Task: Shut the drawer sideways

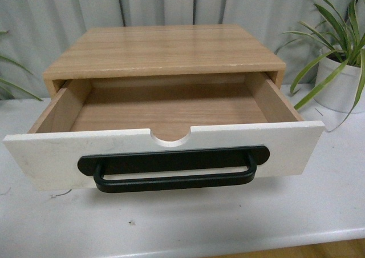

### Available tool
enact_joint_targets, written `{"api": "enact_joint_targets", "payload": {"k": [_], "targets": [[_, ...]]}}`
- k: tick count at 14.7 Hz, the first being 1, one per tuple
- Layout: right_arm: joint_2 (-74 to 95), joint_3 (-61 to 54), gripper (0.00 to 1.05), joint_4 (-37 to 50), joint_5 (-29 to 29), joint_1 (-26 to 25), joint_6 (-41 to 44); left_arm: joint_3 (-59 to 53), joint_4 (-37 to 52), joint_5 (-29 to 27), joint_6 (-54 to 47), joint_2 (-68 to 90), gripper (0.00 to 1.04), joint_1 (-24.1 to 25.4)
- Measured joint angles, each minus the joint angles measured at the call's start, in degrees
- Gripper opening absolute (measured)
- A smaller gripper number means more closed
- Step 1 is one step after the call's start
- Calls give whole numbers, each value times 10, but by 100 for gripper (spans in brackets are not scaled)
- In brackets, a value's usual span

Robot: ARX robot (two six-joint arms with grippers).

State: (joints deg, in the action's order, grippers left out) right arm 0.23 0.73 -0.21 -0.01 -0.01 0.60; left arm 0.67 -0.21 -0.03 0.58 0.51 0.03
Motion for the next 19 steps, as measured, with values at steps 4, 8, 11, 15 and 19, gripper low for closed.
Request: {"api": "enact_joint_targets", "payload": {"k": [4,8,11,15,19], "targets": [[0,0,98,0,0,0,0,0,0,0,0,0,98,0],[0,0,98,0,0,0,0,0,0,0,0,0,98,0],[0,0,98,0,0,0,0,0,0,0,0,0,98,0],[0,0,98,0,0,0,0,0,0,0,0,0,98,0],[42,22,98,-59,68,36,-49,0,17,43,-13,0,98,-3]]}}
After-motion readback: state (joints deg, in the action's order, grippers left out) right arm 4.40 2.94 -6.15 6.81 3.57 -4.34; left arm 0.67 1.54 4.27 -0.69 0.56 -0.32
